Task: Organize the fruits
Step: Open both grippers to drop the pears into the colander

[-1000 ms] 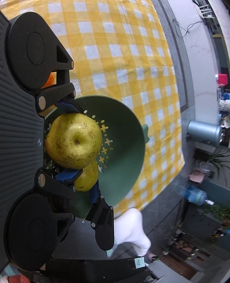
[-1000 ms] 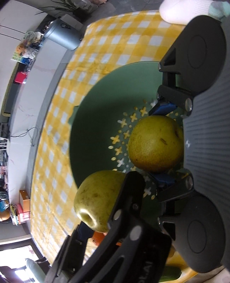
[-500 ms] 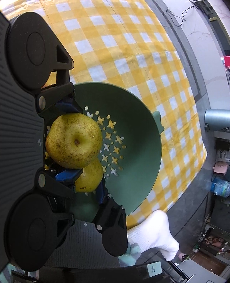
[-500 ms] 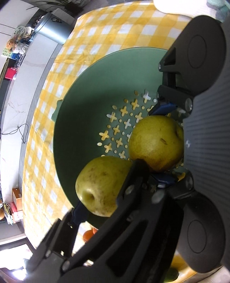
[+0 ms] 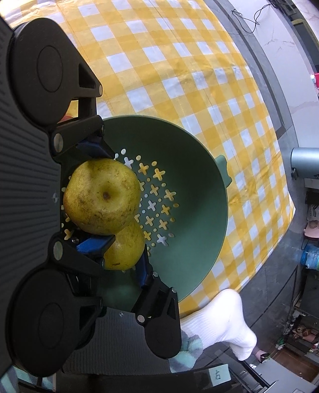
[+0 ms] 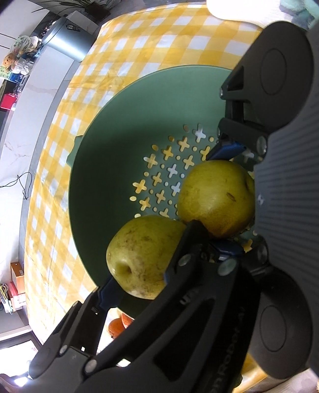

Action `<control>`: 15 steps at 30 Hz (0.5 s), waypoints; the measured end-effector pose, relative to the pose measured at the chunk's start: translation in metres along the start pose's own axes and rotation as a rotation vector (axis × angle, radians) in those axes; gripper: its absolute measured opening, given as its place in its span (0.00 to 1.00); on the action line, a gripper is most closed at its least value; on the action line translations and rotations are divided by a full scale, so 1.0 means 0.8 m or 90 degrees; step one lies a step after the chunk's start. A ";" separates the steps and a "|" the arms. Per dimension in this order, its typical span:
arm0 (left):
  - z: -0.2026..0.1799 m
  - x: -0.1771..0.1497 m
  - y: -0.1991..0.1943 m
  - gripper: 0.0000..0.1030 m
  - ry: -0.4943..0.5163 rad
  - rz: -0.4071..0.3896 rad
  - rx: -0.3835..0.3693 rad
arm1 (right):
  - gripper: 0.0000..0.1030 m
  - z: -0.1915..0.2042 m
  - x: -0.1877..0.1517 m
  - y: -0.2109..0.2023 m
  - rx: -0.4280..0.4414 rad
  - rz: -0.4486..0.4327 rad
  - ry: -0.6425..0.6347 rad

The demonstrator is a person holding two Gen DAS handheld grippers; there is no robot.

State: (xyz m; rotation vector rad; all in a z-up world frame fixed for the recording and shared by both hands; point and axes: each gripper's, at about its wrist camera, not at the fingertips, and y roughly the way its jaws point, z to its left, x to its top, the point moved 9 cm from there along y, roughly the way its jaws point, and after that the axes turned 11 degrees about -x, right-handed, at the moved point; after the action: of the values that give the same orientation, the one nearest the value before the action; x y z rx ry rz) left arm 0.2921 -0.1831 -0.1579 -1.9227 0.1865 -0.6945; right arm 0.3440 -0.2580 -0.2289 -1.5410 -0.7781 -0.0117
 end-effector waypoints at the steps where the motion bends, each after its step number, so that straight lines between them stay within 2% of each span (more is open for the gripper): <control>1: 0.001 0.002 -0.003 0.77 0.000 -0.007 0.006 | 0.63 -0.002 0.000 -0.001 0.002 0.000 0.004; 4: 0.008 0.010 -0.009 0.78 -0.005 -0.028 0.014 | 0.67 -0.008 0.011 -0.015 0.009 -0.029 0.021; 5: 0.008 0.011 -0.010 0.78 -0.009 -0.030 0.005 | 0.71 -0.010 0.013 -0.018 0.003 -0.036 0.025; 6: 0.007 0.012 -0.010 0.79 -0.014 -0.029 -0.007 | 0.84 -0.013 0.015 -0.020 0.000 -0.050 0.035; 7: 0.006 0.013 -0.011 0.79 -0.017 -0.031 -0.012 | 0.85 -0.014 0.017 -0.022 0.004 -0.057 0.041; 15: -0.001 0.010 -0.031 0.79 -0.021 -0.061 -0.020 | 0.85 -0.017 0.015 -0.028 -0.012 -0.076 0.043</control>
State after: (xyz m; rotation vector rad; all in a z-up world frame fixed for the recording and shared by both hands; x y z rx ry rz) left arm 0.2939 -0.1763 -0.1330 -1.9818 0.0843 -0.7266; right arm 0.3482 -0.2665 -0.2015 -1.5022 -0.8176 -0.1589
